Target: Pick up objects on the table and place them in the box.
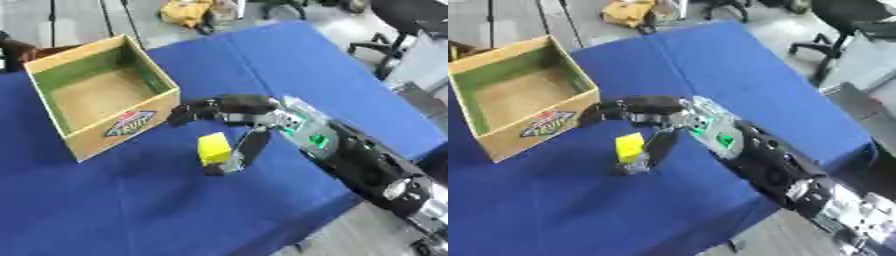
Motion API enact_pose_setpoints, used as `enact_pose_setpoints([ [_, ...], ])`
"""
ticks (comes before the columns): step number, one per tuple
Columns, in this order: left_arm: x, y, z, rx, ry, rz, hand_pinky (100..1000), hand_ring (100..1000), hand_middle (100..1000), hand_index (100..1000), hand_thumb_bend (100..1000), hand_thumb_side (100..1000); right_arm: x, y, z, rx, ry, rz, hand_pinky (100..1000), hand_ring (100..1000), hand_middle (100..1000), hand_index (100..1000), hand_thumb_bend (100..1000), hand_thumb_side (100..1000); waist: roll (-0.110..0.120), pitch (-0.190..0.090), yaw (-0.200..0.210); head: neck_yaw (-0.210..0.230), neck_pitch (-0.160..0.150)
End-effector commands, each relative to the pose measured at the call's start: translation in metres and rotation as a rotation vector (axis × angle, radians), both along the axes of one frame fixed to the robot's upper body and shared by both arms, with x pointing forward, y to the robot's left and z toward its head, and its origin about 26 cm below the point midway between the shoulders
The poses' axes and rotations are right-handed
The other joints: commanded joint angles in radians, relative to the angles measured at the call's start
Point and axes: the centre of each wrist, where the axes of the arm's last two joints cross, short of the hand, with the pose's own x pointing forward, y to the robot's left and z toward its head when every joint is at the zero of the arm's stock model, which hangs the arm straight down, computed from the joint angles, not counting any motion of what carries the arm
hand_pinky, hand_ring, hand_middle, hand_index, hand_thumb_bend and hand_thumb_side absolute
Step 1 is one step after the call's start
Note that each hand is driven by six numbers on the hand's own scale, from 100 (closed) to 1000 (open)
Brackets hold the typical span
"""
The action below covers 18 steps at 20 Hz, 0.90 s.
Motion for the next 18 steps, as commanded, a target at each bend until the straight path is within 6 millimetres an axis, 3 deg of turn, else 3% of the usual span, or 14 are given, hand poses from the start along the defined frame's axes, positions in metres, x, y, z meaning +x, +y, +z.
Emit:
enact_pose_setpoints([
  [1,0.001,0.003,0.008,-0.015,-0.025,0.019,438,785,436,647,306,837,0.002,-0.004,0.007,-0.019,-0.024,-0.007,886,1000,926,968,373,664,0.0,-0.011,0.001,-0.005,0.004],
  [10,0.001,0.001,0.008,-0.038,-0.014,0.045,437,771,418,657,309,843,0.007,-0.009,-0.005,-0.058,-0.012,-0.028,878,1000,919,967,363,654,0.003,-0.011,0.003,-0.01,0.002],
  [18,0.001,0.001,0.007,-0.029,-0.012,0.031,438,771,416,656,309,845,0.014,-0.026,-0.019,-0.094,0.007,-0.101,870,1000,910,967,357,651,0.006,-0.011,0.007,-0.015,0.002],
])
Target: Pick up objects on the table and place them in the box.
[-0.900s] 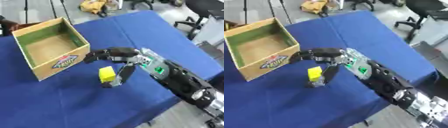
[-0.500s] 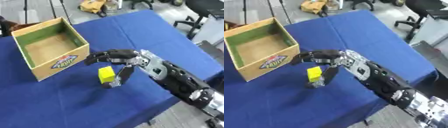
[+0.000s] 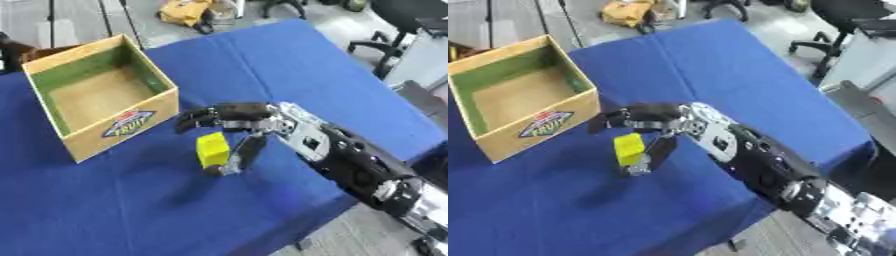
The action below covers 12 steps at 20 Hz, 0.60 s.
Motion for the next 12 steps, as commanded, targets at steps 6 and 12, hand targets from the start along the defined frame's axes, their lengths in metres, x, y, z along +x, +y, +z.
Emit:
enact_pose_setpoints([
  [6,0.001,-0.001,0.007,0.005,-0.022,-0.017,439,772,416,657,308,847,0.007,-0.015,-0.01,-0.059,0.0,-0.058,861,1000,899,966,331,646,-0.001,-0.01,0.0,-0.011,0.004],
  [12,0.001,-0.001,0.007,0.005,-0.022,-0.02,439,773,416,657,309,847,0.008,-0.019,-0.015,-0.068,-0.008,-0.068,798,916,856,958,289,588,-0.003,-0.012,-0.001,-0.013,0.004],
])
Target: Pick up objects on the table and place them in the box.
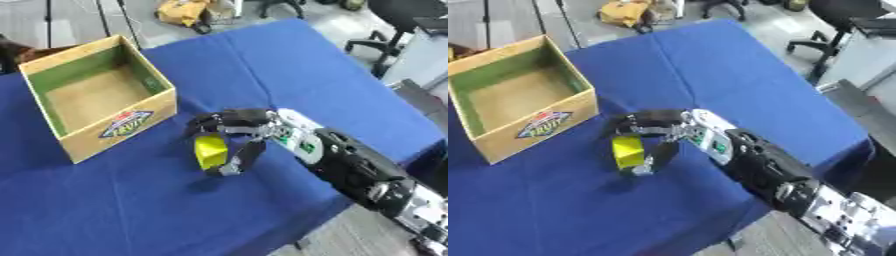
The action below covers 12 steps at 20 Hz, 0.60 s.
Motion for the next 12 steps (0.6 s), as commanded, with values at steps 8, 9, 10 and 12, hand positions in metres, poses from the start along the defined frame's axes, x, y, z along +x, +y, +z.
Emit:
enact_pose_setpoints([
  [8,0.0014,-0.0005,0.0069,0.002,-0.024,-0.011,439,774,416,658,306,848,0.0046,-0.0063,0.0041,-0.029,-0.033,-0.027,643,740,808,942,100,369,0.0,-0.014,0.001,-0.006,0.003],
  [9,0.0014,-0.0005,0.0069,0.002,-0.024,-0.011,439,774,416,658,306,847,0.0047,-0.0067,0.0038,-0.026,-0.034,-0.03,622,716,803,941,100,353,0.0,-0.014,0.002,-0.006,0.003],
  [10,0.0015,-0.0005,0.0069,0.002,-0.024,-0.012,440,774,416,658,306,847,0.0048,-0.0069,0.0037,-0.022,-0.036,-0.033,576,663,789,936,100,318,0.0,-0.014,0.002,-0.005,0.003],
  [12,0.0015,-0.0004,0.0068,0.002,-0.023,-0.011,440,774,416,658,305,848,0.0048,-0.0074,0.0039,-0.011,-0.041,-0.038,491,583,759,929,100,275,0.0,-0.015,0.002,-0.006,0.003],
])
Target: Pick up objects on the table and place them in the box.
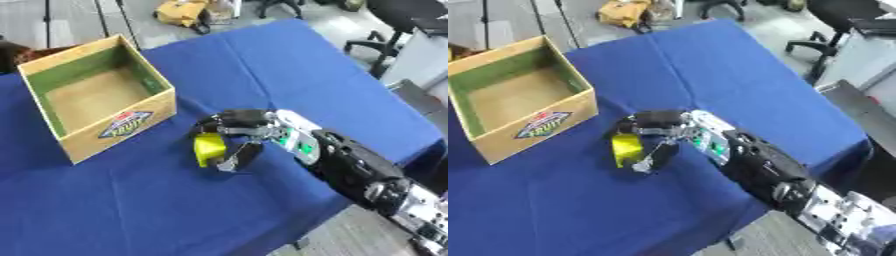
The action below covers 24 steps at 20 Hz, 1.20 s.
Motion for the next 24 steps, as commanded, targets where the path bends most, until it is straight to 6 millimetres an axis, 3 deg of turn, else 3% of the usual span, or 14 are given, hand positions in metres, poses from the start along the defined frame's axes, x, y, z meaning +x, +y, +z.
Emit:
enact_pose_setpoints([
  [1,0.001,0.0,0.007,0.002,-0.024,-0.011,440,775,416,658,305,847,0.002,-0.007,0.007,-0.004,-0.022,-0.019,462,560,746,925,100,256,0.0,-0.014,0.001,-0.003,0.003],
  [5,0.002,0.0,0.007,0.002,-0.026,-0.01,440,775,416,658,305,847,0.0,-0.004,0.015,0.04,-0.055,-0.014,404,522,703,914,100,211,-0.003,-0.016,0.001,0.0,0.003],
  [10,0.002,0.001,0.007,0.002,-0.025,-0.007,441,775,416,658,306,844,-0.005,0.005,0.052,0.107,-0.162,0.04,385,508,683,909,100,158,-0.011,-0.021,0.007,0.008,0.005],
  [11,0.002,0.0,0.007,0.002,-0.026,-0.008,441,775,416,658,310,858,-0.007,0.006,0.059,0.118,-0.179,0.041,384,507,683,909,100,280,-0.012,-0.022,0.01,0.01,0.005],
  [12,0.002,0.001,0.007,0.002,-0.026,-0.008,441,775,416,658,306,844,-0.007,0.007,0.067,0.128,-0.192,0.041,383,506,681,909,100,148,-0.013,-0.023,0.014,0.011,0.005],
  [17,0.002,0.001,0.008,0.004,-0.028,-0.009,440,774,415,655,307,841,-0.009,0.008,0.087,0.164,-0.194,0.035,386,506,682,909,100,136,-0.015,-0.025,0.026,0.013,0.003],
  [21,0.004,-0.002,0.012,0.016,-0.041,-0.038,440,774,414,654,306,838,0.003,-0.007,0.114,0.187,-0.217,-0.036,390,508,686,910,100,137,-0.02,-0.022,0.094,-0.014,-0.007],
  [24,0.005,-0.003,0.015,0.02,-0.049,-0.053,439,774,413,653,306,837,0.016,-0.017,0.124,0.199,-0.2,-0.075,394,511,689,911,100,148,-0.023,-0.018,0.133,-0.029,-0.014],
])
